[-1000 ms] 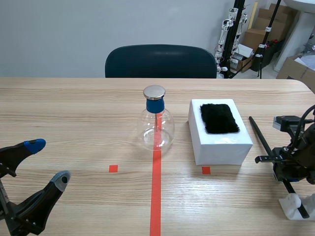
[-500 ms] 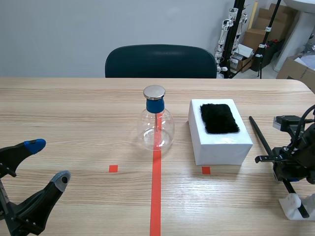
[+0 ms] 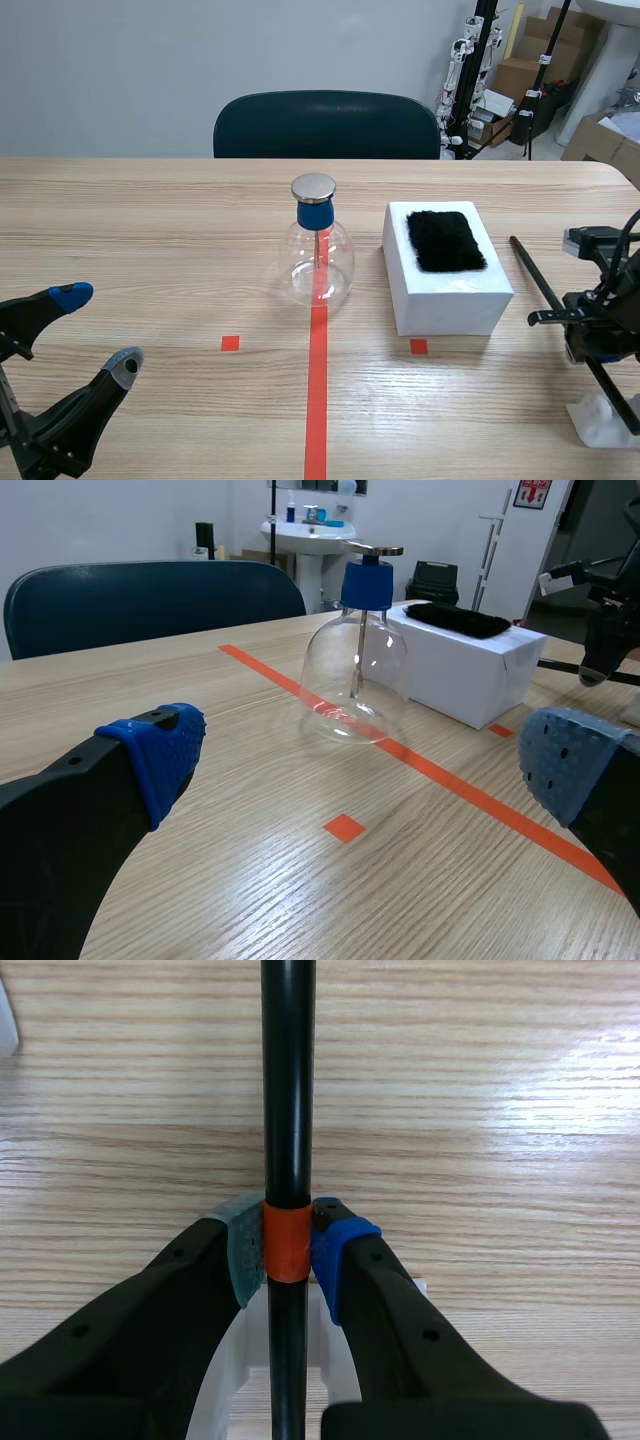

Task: Do the electroscope experiment. pick up the black charging rod

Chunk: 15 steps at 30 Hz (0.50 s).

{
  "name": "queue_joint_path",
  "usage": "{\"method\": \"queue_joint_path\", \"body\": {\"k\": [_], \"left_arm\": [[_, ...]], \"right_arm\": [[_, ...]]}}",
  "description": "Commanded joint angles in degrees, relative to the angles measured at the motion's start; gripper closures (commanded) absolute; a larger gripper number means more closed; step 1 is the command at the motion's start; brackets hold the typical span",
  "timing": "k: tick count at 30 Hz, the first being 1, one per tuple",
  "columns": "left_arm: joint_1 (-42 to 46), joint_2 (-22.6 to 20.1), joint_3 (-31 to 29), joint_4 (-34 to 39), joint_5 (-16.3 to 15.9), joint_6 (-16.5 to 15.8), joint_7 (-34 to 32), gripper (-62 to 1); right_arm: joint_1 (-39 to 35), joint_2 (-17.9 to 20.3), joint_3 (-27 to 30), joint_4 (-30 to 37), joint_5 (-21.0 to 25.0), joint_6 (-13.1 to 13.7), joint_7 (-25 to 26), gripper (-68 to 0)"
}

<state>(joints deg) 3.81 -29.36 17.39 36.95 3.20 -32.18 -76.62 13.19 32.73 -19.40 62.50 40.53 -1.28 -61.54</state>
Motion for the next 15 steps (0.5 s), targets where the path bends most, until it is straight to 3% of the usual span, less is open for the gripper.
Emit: {"method": "queue_joint_path", "body": {"k": [1, 8, 15], "left_arm": [[-0.17, -0.07, -0.37, 0.44, -0.59, -0.17, -0.98, -62.3], [-0.17, -0.07, -0.37, 0.44, -0.59, -0.17, -0.98, -62.3], [-0.17, -0.07, -0.37, 0.44, -0.59, -0.17, -0.98, -62.3]], "right_arm": [[-0.46, 1.09, 1.97, 2.08, -0.2, -0.22, 0.15, 0.0], [-4.9, 2.1, 6.93, 9.46, -2.05, -0.2, -1.55, 0.0], [-13.57, 2.34, 14.08, 23.28, -8.04, -0.2, -3.54, 0.0]]}}
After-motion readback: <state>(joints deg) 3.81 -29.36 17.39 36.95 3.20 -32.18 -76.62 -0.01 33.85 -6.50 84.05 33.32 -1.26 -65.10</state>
